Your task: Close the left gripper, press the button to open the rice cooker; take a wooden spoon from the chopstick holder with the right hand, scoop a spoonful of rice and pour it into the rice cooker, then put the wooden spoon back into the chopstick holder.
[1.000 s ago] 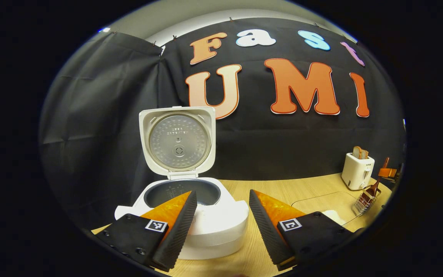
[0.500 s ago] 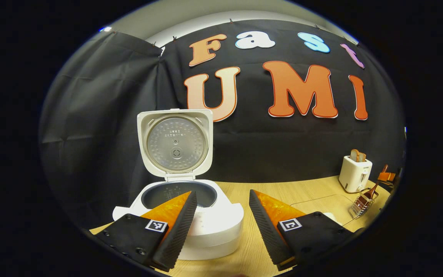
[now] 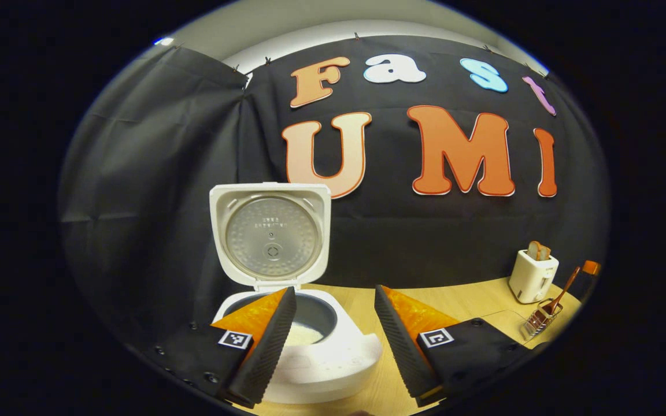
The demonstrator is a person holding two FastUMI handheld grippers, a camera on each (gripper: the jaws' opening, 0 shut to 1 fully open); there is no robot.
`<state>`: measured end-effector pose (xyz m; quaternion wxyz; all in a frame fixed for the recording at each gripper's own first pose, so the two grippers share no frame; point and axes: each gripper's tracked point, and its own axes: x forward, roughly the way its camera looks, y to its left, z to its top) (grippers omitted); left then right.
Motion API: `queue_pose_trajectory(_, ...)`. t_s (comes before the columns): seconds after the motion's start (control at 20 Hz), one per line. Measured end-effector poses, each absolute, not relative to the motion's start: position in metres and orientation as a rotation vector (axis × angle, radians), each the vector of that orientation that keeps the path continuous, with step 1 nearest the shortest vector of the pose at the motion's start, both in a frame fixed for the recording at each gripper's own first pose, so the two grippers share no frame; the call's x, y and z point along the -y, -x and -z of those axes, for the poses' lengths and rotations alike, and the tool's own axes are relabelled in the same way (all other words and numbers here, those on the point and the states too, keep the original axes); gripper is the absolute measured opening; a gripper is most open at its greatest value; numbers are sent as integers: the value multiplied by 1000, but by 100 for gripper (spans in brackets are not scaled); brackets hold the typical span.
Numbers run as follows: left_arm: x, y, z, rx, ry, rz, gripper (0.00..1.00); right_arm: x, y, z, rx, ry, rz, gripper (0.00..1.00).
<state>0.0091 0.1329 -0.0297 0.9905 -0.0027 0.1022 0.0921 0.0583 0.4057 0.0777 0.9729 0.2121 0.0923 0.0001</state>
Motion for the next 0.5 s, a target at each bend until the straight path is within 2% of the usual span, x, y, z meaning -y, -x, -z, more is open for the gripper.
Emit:
queue_pose_trajectory(0.15,-145,-25,19,-208,22,-180,89,-397,-48,-102,-141,-408,5,81)
queue_pose_trajectory(0.4,-188,-65,-8,-221,35,-246,89,-389,-38,-122,-109,-360,-4,84)
queue_pose_trajectory(0.5,-203,-83,-21,-214,7,-268,87,-384,-34,-126,-106,-311,5,86)
